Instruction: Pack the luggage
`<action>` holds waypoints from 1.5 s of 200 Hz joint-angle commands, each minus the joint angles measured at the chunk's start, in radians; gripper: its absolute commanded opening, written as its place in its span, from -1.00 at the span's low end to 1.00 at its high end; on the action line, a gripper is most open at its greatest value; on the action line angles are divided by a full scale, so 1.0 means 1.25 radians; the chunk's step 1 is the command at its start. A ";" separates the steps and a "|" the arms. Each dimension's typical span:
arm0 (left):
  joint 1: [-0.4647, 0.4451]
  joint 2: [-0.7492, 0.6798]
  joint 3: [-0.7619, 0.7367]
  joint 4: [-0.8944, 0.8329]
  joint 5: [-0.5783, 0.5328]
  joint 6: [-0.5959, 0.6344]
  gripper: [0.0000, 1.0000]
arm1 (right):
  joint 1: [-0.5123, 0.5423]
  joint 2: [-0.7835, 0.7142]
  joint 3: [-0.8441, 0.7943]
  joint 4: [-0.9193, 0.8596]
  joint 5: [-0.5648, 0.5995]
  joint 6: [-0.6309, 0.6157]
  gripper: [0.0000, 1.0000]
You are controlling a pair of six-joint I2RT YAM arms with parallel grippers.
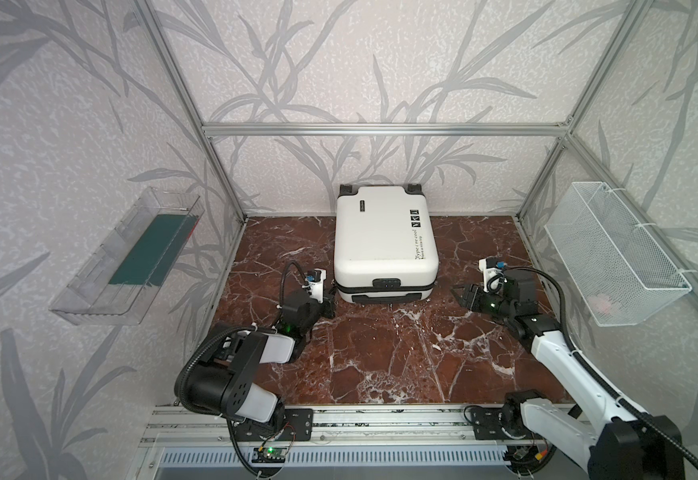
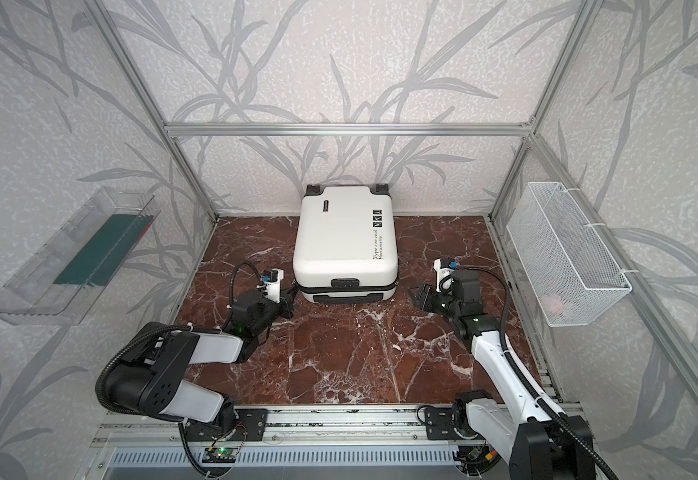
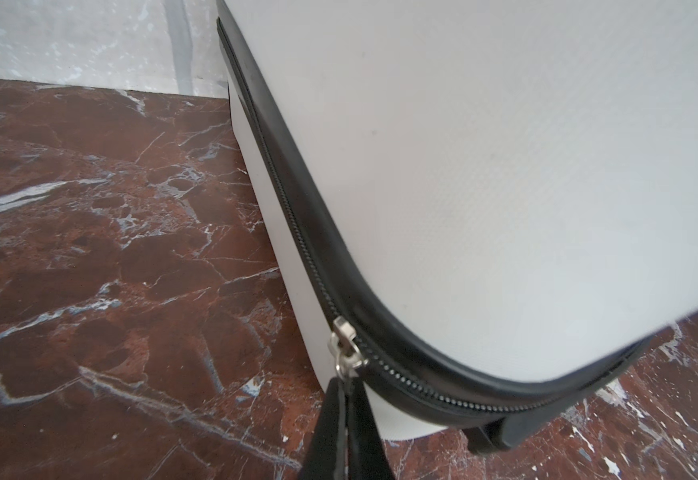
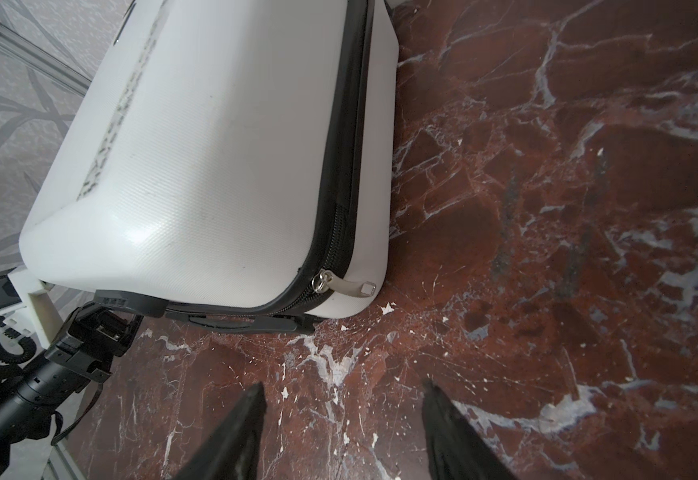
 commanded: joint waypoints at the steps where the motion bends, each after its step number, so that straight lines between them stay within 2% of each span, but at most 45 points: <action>1: -0.002 -0.036 0.001 -0.005 -0.011 0.001 -1.00 | -0.003 0.015 -0.025 0.063 -0.021 -0.075 0.21; 28: -0.002 -0.036 0.007 -0.014 -0.018 -0.001 -1.00 | -0.003 0.070 -0.030 0.107 -0.050 -0.104 0.16; 54: -0.003 -0.033 0.014 -0.015 -0.021 -0.005 -1.00 | -0.002 0.132 -0.043 0.199 -0.149 -0.162 0.15; 104: -0.003 -0.028 0.025 -0.013 -0.017 -0.005 -1.00 | -0.004 0.212 -0.037 0.295 -0.205 -0.167 0.21; 225: -0.002 0.002 0.056 -0.010 -0.014 0.011 -1.00 | -0.004 0.379 0.093 0.300 -0.301 -0.201 0.25; 248: -0.001 0.006 0.062 -0.008 -0.011 0.010 -1.00 | -0.004 0.397 0.084 0.326 -0.338 -0.181 0.18; 266: -0.002 0.005 0.064 -0.010 -0.012 0.014 -1.00 | -0.004 0.393 0.065 0.345 -0.347 -0.166 0.05; 300: -0.002 0.002 0.074 -0.021 -0.008 0.020 -1.00 | -0.004 0.363 0.034 0.350 -0.331 -0.154 -0.18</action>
